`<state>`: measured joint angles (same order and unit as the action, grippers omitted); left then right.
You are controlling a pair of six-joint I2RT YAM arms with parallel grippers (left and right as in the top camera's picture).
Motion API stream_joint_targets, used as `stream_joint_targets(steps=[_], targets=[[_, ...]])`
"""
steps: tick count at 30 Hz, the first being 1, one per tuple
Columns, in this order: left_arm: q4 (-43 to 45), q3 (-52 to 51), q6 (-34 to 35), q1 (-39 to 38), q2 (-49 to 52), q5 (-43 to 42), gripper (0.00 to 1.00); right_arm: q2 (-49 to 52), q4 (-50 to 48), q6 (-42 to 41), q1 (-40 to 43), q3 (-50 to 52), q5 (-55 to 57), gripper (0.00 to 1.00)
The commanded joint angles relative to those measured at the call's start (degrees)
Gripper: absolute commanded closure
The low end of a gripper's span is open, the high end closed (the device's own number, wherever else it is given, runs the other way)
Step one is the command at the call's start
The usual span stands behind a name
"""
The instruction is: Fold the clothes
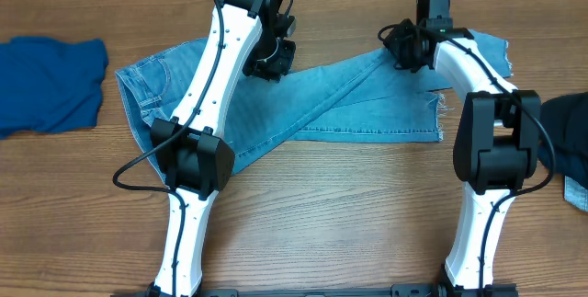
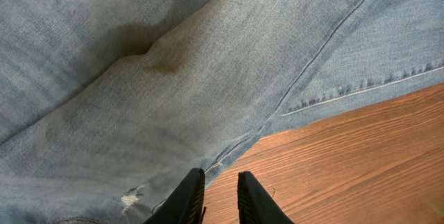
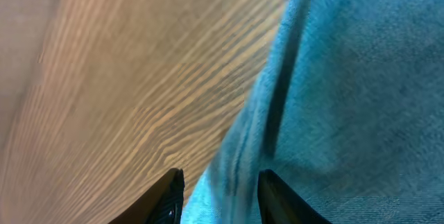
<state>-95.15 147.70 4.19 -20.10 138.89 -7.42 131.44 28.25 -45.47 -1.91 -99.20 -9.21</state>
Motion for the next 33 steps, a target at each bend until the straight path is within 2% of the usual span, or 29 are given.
stream_joint_targets(steps=[1, 5, 9, 11, 14, 21, 29, 33], targets=[[-0.5, 1.8, 0.5, 0.5, -2.2, 0.4, 0.80, 1.4, -0.5, -1.3, -0.1, 1.0, 1.3, 0.61], [-1.3, 4.9, 0.6, 0.9, -2.2, 0.4, 0.81, 2.3, -1.0, -1.4, -0.1, 1.1, 1.3, 0.62], [-1.7, 9.5, 1.0, 0.9, -2.2, 0.4, 0.80, 2.4, -1.9, -1.2, -0.1, 1.1, 1.3, 0.75], [-1.7, 13.6, 1.1, 1.4, -2.2, 0.4, 0.78, 2.4, -3.0, 0.7, -0.1, 1.1, 1.1, 0.92], [-1.6, 16.7, 1.0, 1.8, -3.0, 0.4, 0.76, 2.1, -2.5, 4.8, 0.2, 0.8, 0.0, 0.96], [-1.6, 17.7, 1.0, 3.3, -5.9, 0.4, 0.72, -5.9, 7.3, 18.1, 1.3, 0.5, 1.1, 0.96], [-1.6, 17.7, 1.2, 4.8, -6.3, 0.3, 0.73, -22.6, 27.2, 29.4, 1.3, 0.5, 3.4, 0.96], [-1.6, 17.7, 1.2, 4.7, -6.3, 0.3, 0.72, -27.1, 38.9, 33.3, 1.2, 0.5, 3.3, 0.96]])
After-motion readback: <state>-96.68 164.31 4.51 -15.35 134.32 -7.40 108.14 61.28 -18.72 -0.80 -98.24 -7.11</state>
